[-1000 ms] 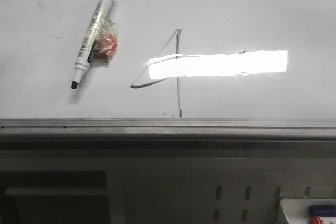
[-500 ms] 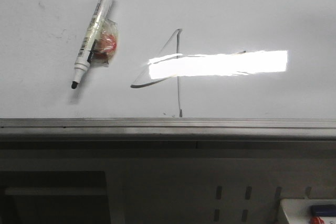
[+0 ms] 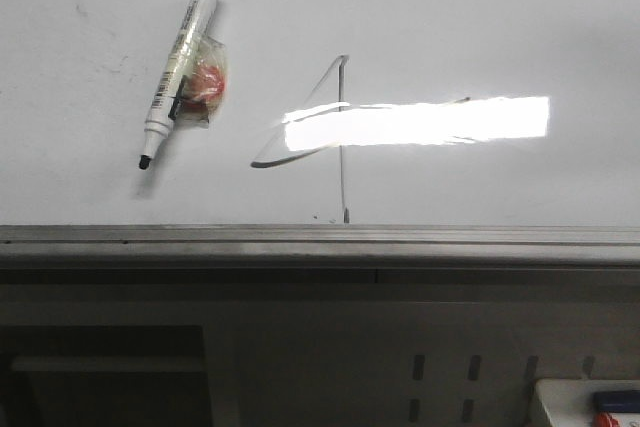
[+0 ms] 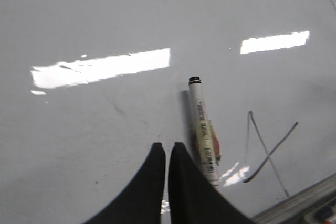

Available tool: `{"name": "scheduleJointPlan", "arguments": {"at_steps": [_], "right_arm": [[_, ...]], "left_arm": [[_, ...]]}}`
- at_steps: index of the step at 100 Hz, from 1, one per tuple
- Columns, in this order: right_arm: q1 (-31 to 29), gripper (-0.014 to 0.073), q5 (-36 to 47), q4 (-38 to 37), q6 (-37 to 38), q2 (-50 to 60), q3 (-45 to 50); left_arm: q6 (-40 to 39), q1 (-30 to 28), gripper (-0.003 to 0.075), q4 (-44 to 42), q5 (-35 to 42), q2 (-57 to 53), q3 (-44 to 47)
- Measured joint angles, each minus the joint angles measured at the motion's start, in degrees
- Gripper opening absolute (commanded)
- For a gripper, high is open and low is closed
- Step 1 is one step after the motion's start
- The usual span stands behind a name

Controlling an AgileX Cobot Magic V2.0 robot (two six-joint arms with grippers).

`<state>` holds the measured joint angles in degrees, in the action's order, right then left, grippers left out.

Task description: Write number 4 on whiteboard

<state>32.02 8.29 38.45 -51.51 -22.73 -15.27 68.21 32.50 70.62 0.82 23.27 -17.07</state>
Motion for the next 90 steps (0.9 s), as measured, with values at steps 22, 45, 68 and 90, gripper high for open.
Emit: {"name": "scheduleJointPlan", "arguments": {"at_steps": [22, 45, 68, 90], "right_arm": [[0.0, -0.0066, 0.0, 0.0, 0.0, 0.0, 0.0], [0.0, -0.0066, 0.0, 0.09, 0.0, 0.0, 0.0], [0.0, -0.0066, 0.0, 0.09, 0.0, 0.0, 0.0], [0.0, -0.0066, 0.0, 0.09, 0.0, 0.0, 0.0]], "left_arm": [[-7.33, -8.79, -0.002, -16.12, 1.35, -12.35, 7.03], [-47.32, -21.79, -0.002, -54.46, -6.79, -23.16, 14.78], [-54.57, -30.35, -0.002, -63.43, -11.19, -23.59, 17.37], [-54.8, -36.12, -0.002, -69.31, -20.55, -23.59, 17.37]]}}
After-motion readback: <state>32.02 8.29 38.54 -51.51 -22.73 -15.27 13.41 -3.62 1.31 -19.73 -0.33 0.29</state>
